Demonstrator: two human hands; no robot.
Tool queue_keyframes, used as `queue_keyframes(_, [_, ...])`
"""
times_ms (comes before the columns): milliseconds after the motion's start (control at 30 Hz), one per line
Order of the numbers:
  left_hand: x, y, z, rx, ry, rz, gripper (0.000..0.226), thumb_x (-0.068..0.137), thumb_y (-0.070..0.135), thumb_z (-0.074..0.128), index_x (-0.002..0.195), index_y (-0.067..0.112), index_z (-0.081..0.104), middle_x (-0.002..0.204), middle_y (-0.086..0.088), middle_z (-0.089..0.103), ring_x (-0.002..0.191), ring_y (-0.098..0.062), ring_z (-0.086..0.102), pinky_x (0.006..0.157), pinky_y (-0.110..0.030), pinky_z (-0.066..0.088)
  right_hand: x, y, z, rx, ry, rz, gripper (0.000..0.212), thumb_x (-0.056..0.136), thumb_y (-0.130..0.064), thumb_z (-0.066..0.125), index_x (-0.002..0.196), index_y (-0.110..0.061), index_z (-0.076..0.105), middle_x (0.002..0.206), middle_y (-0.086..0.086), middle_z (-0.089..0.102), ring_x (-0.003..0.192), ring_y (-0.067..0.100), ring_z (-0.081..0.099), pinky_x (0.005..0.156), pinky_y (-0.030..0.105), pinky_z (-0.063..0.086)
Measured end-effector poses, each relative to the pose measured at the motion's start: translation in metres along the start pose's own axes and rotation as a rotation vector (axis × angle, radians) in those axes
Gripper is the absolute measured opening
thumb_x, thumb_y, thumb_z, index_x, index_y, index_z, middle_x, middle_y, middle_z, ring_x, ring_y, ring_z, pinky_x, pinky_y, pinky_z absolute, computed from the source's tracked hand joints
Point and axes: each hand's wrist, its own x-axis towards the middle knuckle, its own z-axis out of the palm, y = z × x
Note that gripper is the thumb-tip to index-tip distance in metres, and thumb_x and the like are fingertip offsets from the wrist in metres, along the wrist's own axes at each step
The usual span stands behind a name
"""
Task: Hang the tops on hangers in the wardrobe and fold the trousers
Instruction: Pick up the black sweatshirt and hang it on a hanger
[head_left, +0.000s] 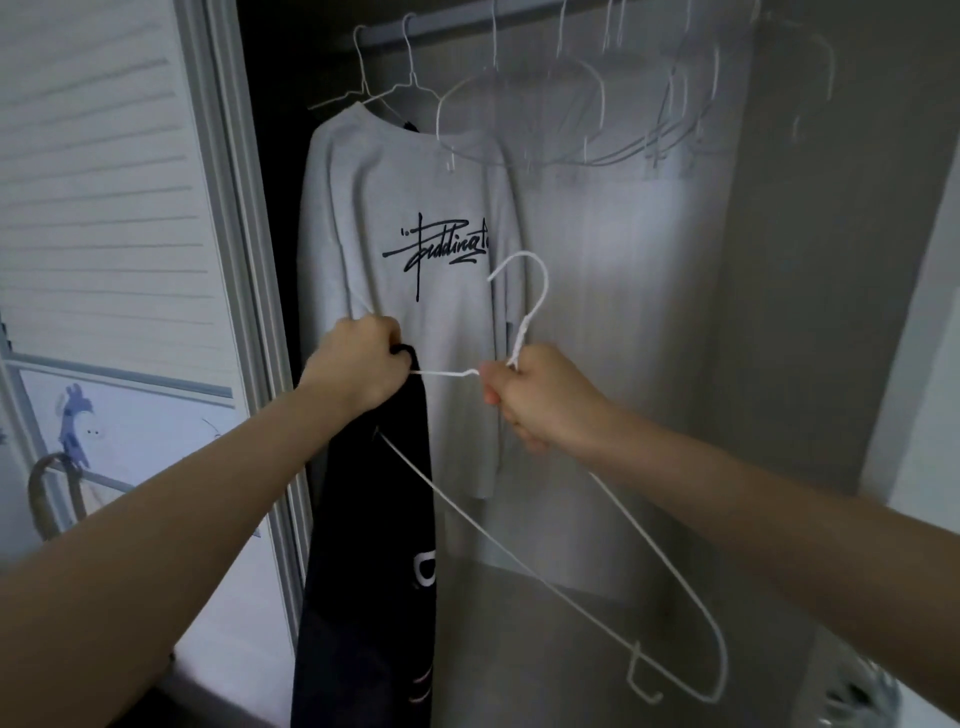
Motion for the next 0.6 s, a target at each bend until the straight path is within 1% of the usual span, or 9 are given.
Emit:
queue_keyframes(67, [-0.002, 0.021, 0.006, -0.024, -0.025, 0.001, 0.018, 0.087, 0.019, 0.053, 0.078, 0.005, 0.060, 0.089, -0.020, 0.058, 0.086, -0.040, 0.056, 0.073, -0.037, 0.050, 0.008, 0.003, 0.007, -0.006, -0.022, -0.003, 0.036, 0.093, -0.019, 0.047, 0.058, -0.015, 0.052, 0.035, -0.003, 0.040, 0.026, 0.014, 0.036, 0.036, 0.017, 0.030])
queue_keyframes(167, [-0.006, 0.038, 0.007, -0.165, -0.024, -0.066, 0.029, 0.087, 0.014, 0.049, 0.060, 0.004, 0.045, 0.076, -0.021, 0.053, 0.078, -0.039, 0.054, 0.062, -0.032, 0.039, 0.017, 0.006, 0.012, 0.089, -0.082, 0.053, 0.031, 0.094, -0.017, 0.046, 0.063, -0.012, 0.051, 0.036, -0.003, 0.039, 0.025, 0.011, 0.032, 0.035, 0.014, 0.028])
queue_keyframes(233, [-0.005, 0.043, 0.004, -0.271, -0.032, -0.104, 0.029, 0.088, 0.015, 0.052, 0.064, -0.002, 0.052, 0.071, -0.022, 0.055, 0.071, -0.038, 0.055, 0.056, -0.037, 0.042, 0.018, 0.007, 0.013, 0.183, -0.064, 0.059, 0.033, 0.095, -0.018, 0.046, 0.063, -0.011, 0.050, 0.037, -0.003, 0.034, 0.025, 0.010, 0.028, 0.036, 0.014, 0.026])
queue_keyframes(300, [-0.005, 0.040, -0.004, -0.365, -0.129, -0.063, 0.028, 0.091, 0.024, 0.056, 0.077, 0.001, 0.065, 0.070, -0.017, 0.061, 0.066, -0.031, 0.060, 0.061, -0.039, 0.053, 0.016, 0.005, 0.011, 0.324, -0.034, 0.026, 0.035, 0.097, -0.021, 0.048, 0.063, -0.011, 0.047, 0.036, -0.007, 0.030, 0.026, 0.008, 0.025, 0.036, 0.014, 0.022])
queue_keyframes(367, [-0.006, 0.032, -0.015, -0.380, -0.213, 0.102, 0.028, 0.095, 0.033, 0.056, 0.088, 0.010, 0.069, 0.074, -0.007, 0.062, 0.069, -0.021, 0.062, 0.069, -0.038, 0.057, 0.012, 0.000, 0.004, 0.460, -0.024, -0.035, 0.036, 0.098, -0.024, 0.049, 0.064, -0.012, 0.045, 0.036, -0.009, 0.028, 0.028, 0.008, 0.022, 0.037, 0.013, 0.019])
queue_keyframes(400, [-0.004, 0.025, -0.021, -0.318, -0.200, 0.227, 0.030, 0.097, 0.038, 0.054, 0.096, 0.012, 0.069, 0.078, -0.004, 0.062, 0.075, -0.019, 0.061, 0.077, -0.038, 0.056, 0.009, -0.003, 0.000, 0.514, -0.025, -0.064, 0.036, 0.098, -0.025, 0.050, 0.064, -0.012, 0.045, 0.037, -0.009, 0.028, 0.030, 0.008, 0.022, 0.037, 0.014, 0.019])
queue_keyframes(467, [0.001, 0.014, -0.031, -0.078, -0.064, 0.471, 0.042, 0.095, 0.049, 0.051, 0.108, 0.012, 0.066, 0.089, -0.008, 0.056, 0.087, -0.025, 0.055, 0.087, -0.039, 0.045, 0.003, -0.008, -0.007, 0.628, -0.066, -0.090, 0.036, 0.097, -0.028, 0.053, 0.065, -0.012, 0.047, 0.039, -0.008, 0.027, 0.031, 0.008, 0.022, 0.037, 0.015, 0.020])
queue_keyframes(533, [0.006, 0.007, -0.040, 0.098, 0.090, 0.620, 0.052, 0.091, 0.058, 0.051, 0.101, 0.009, 0.066, 0.092, -0.011, 0.050, 0.091, -0.029, 0.048, 0.086, -0.040, 0.038, -0.002, -0.014, -0.009, 0.759, -0.198, -0.084, 0.034, 0.095, -0.031, 0.055, 0.068, -0.010, 0.050, 0.044, -0.005, 0.028, 0.034, 0.008, 0.025, 0.038, 0.017, 0.025])
queue_keyframes(600, [0.009, 0.004, -0.049, 0.034, 0.050, 0.684, 0.057, 0.085, 0.068, 0.046, 0.082, 0.013, 0.061, 0.080, -0.003, 0.050, 0.079, -0.015, 0.048, 0.076, -0.029, 0.040, -0.005, -0.019, -0.010, 0.883, -0.405, -0.052, 0.034, 0.089, -0.039, 0.056, 0.075, -0.008, 0.055, 0.053, 0.000, 0.036, 0.044, 0.012, 0.036, 0.045, 0.022, 0.037])
